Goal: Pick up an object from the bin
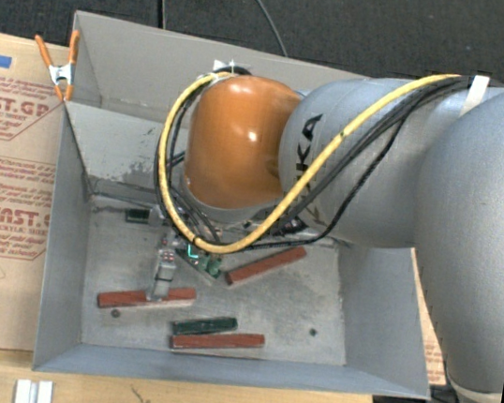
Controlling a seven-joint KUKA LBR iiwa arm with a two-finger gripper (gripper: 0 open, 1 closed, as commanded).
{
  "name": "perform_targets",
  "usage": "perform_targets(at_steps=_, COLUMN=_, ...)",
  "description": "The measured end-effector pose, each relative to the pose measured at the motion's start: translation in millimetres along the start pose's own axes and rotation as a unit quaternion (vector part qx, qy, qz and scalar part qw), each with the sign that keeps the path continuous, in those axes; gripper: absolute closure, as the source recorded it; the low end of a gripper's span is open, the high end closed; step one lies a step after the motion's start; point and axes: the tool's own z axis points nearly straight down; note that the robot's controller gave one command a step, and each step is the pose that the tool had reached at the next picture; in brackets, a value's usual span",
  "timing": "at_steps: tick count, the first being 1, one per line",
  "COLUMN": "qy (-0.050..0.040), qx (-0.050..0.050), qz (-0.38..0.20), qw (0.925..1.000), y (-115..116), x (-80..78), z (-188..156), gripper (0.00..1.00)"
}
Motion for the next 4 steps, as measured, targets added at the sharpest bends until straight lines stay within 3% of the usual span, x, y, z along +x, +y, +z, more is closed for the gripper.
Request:
perform_targets(at_steps=1, qy=-0.0039, qx=-0.001, qz=0.001, qw=1.0, y=-1, x=-2.0, z=-5, gripper=0.0)
perform_targets(at_steps=2, qy=-0.0059, qx=-0.001, qz=-0.034, qw=0.9994, y=-16, x=20.0, z=58, gripper=0.0)
perform_targets(at_steps=3, qy=-0.0013, qx=0.001, qz=-0.052, qw=0.9987, y=-25, x=28.9, z=90, gripper=0.0)
perform_targets(at_steps=4, qy=-0.0031, qx=0.0, qz=0.008, qw=1.0, y=-44, x=27.0, z=83, gripper=0.0)
